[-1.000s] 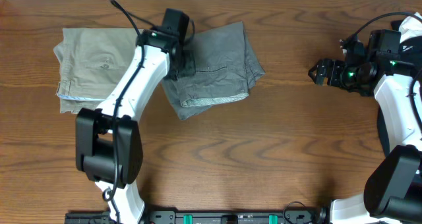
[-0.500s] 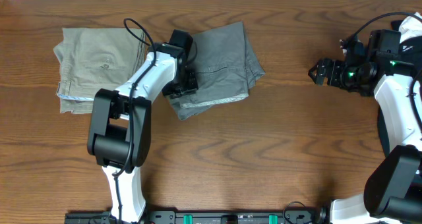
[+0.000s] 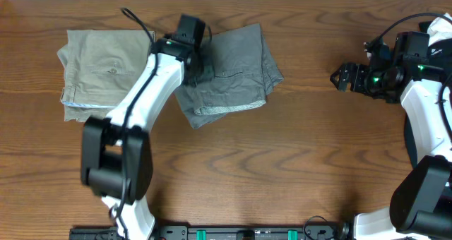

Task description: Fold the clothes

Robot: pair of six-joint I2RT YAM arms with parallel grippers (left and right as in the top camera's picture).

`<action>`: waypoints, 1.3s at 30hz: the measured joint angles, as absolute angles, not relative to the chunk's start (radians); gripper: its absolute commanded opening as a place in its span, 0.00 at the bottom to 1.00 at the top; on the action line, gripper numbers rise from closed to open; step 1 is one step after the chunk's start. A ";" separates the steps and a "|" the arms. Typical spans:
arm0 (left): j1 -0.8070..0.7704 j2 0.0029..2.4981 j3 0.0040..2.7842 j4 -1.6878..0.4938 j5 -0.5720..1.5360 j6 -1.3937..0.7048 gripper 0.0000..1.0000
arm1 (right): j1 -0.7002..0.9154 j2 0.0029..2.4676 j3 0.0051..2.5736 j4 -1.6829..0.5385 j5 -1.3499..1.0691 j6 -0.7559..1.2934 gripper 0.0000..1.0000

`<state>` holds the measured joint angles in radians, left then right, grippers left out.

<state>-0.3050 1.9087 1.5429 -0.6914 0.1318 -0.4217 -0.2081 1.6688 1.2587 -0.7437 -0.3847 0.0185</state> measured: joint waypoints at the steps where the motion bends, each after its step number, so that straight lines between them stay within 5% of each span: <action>1: -0.313 1.890 1.552 -0.669 0.133 -0.422 0.38 | -0.208 1.669 1.259 -0.744 -0.385 0.019 0.99; 11: -0.404 1.949 1.571 -0.581 0.186 -0.422 0.39 | -0.208 1.669 1.259 -0.744 -0.385 0.019 0.99; 14: -0.414 2.006 1.571 -0.521 0.221 -0.427 0.29 | -0.208 1.669 1.259 -0.744 -0.385 0.019 0.99; 26: -0.448 2.270 1.572 -0.368 0.712 -0.327 0.22 | -0.208 1.669 1.259 -0.744 -0.385 0.019 0.99; 39: -0.442 2.268 1.568 -0.314 0.873 -0.293 0.19 | -0.208 1.669 1.259 -0.744 -0.385 0.019 0.99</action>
<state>-0.4416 2.2681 1.5684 -0.3138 0.8726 -0.2932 -0.2081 1.6688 1.2587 -0.7437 -0.3847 0.0185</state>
